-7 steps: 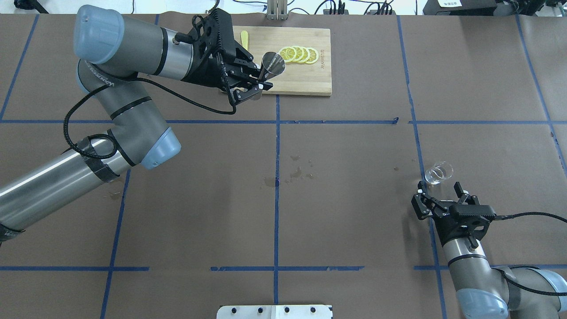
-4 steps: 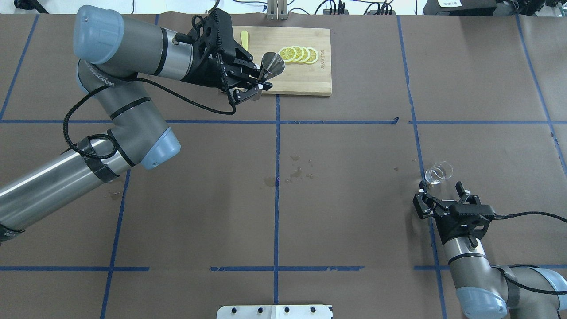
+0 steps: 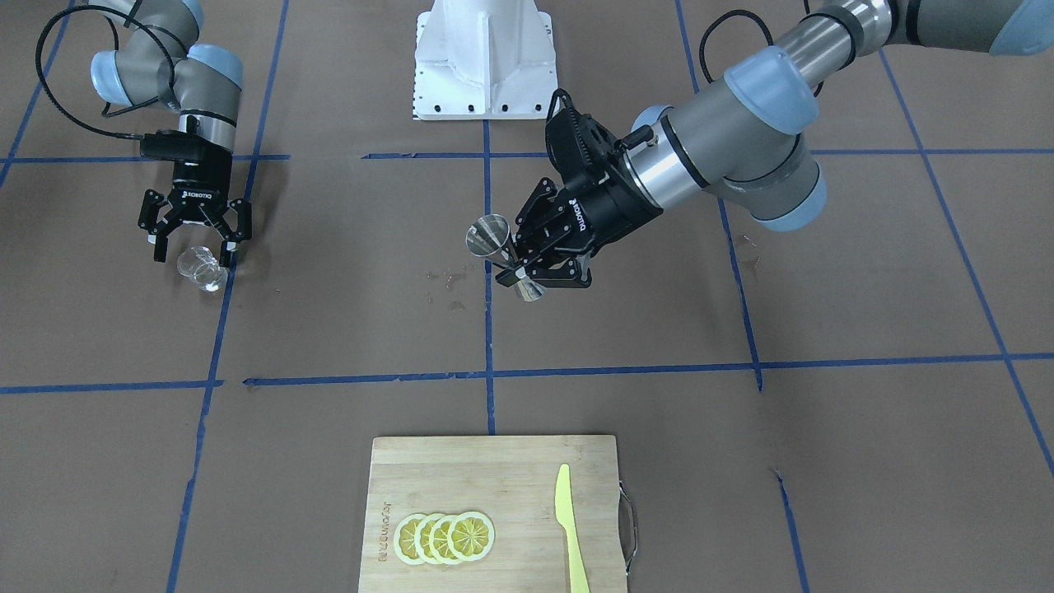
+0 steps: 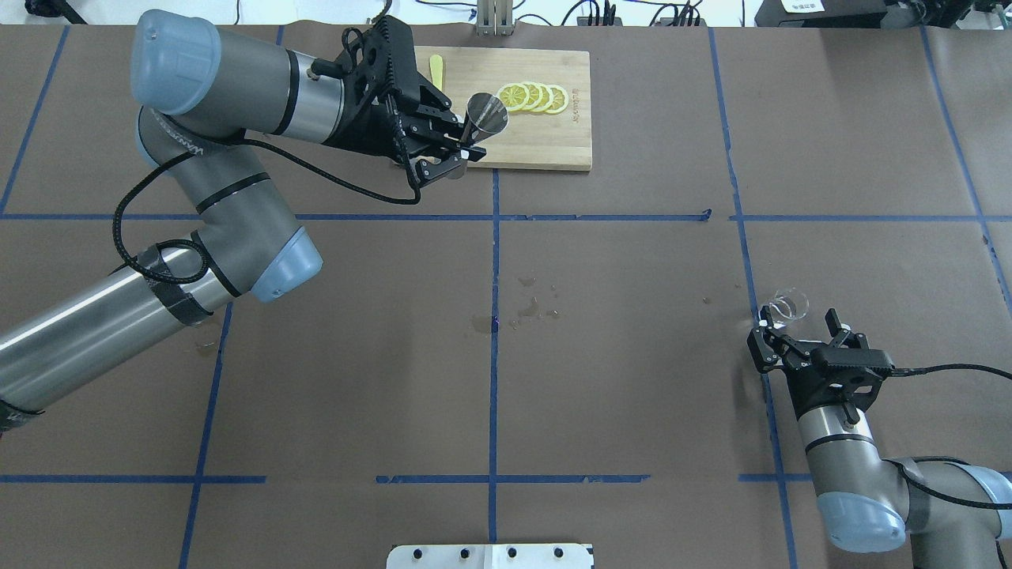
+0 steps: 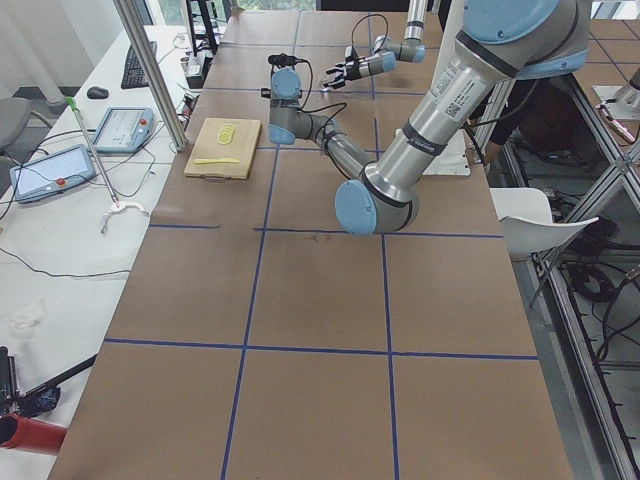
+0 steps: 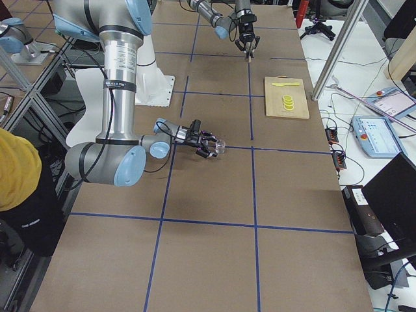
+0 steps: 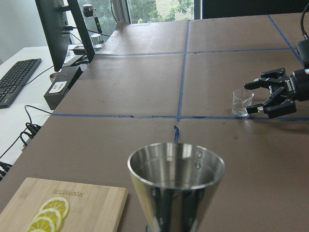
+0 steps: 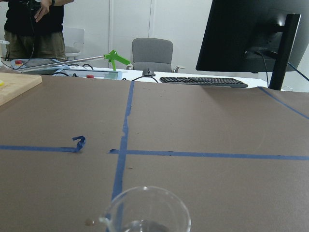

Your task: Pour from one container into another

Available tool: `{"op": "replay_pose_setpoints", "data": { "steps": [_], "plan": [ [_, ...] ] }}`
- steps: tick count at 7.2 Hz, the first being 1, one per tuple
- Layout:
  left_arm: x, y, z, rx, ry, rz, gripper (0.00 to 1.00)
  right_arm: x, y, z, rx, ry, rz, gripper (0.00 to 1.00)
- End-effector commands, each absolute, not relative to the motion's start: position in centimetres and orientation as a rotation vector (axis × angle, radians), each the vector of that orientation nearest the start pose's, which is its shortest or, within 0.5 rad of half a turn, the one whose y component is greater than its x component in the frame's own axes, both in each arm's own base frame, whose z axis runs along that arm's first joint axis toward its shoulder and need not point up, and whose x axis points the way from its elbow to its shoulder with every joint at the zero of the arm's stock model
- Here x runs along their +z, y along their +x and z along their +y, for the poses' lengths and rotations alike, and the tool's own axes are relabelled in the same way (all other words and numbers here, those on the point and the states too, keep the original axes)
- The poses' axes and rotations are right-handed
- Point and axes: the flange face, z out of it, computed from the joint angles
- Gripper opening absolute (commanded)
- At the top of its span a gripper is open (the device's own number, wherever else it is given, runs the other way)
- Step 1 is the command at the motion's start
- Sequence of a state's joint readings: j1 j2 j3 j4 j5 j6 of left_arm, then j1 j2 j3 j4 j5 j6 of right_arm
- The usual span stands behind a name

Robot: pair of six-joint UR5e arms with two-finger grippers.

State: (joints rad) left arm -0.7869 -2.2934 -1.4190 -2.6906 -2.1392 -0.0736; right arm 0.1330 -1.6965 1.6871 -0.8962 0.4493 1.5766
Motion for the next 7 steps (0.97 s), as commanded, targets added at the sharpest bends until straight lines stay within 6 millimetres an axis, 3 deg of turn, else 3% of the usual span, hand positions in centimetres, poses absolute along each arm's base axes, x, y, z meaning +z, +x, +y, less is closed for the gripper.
{"op": "replay_pose_setpoints", "data": {
  "steps": [1, 4, 6, 7],
  "plan": [
    [16.0, 42.5, -54.0, 1.0, 1.378, 1.119, 0.0, 55.8, -41.3, -28.9, 0.508, 1.124, -0.519, 1.0],
    [16.0, 42.5, -54.0, 1.0, 1.378, 1.119, 0.0, 55.7, -42.2, -29.1, 0.508, 1.123, -0.519, 1.0],
    [16.5, 42.5, -53.9, 1.0, 1.375, 1.118, 0.0, 55.3, -43.0, -29.3, 0.518, 1.121, -0.531, 0.66],
    [16.5, 42.5, -53.9, 1.0, 1.377, 1.118, 0.0, 55.6, -43.7, -29.4, 0.517, 1.121, -0.527, 0.66]
  ]
}}
